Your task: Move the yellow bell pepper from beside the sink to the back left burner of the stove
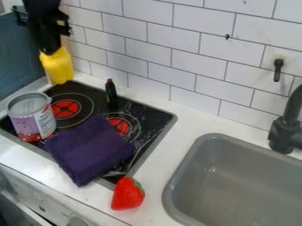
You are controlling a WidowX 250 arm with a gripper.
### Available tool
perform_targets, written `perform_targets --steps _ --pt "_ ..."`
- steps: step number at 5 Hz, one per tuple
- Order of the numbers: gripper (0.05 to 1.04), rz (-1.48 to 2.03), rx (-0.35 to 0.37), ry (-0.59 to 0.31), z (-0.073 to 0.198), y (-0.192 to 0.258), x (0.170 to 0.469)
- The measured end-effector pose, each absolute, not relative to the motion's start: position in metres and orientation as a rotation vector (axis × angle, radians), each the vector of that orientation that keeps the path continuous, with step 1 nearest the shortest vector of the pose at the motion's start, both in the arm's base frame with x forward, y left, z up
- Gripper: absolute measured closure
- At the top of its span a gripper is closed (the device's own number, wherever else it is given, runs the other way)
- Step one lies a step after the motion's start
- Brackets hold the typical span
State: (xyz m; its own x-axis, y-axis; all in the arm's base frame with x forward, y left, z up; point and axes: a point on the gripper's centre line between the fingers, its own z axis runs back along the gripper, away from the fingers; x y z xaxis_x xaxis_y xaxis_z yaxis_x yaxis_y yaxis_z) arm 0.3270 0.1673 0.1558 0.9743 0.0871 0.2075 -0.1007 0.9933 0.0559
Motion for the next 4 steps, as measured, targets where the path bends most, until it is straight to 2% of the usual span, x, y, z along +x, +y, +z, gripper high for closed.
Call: perform_targets --steps 1,3,4 --pt "0.984 0.156 0.091 -0.195 0.136 0.180 0.333" --pt "0.984 0.178 0.031 -0.075 0.114 0.187 0.347" --pt "0.984 0.182 0.007 -0.044 0.112 0.191 0.358"
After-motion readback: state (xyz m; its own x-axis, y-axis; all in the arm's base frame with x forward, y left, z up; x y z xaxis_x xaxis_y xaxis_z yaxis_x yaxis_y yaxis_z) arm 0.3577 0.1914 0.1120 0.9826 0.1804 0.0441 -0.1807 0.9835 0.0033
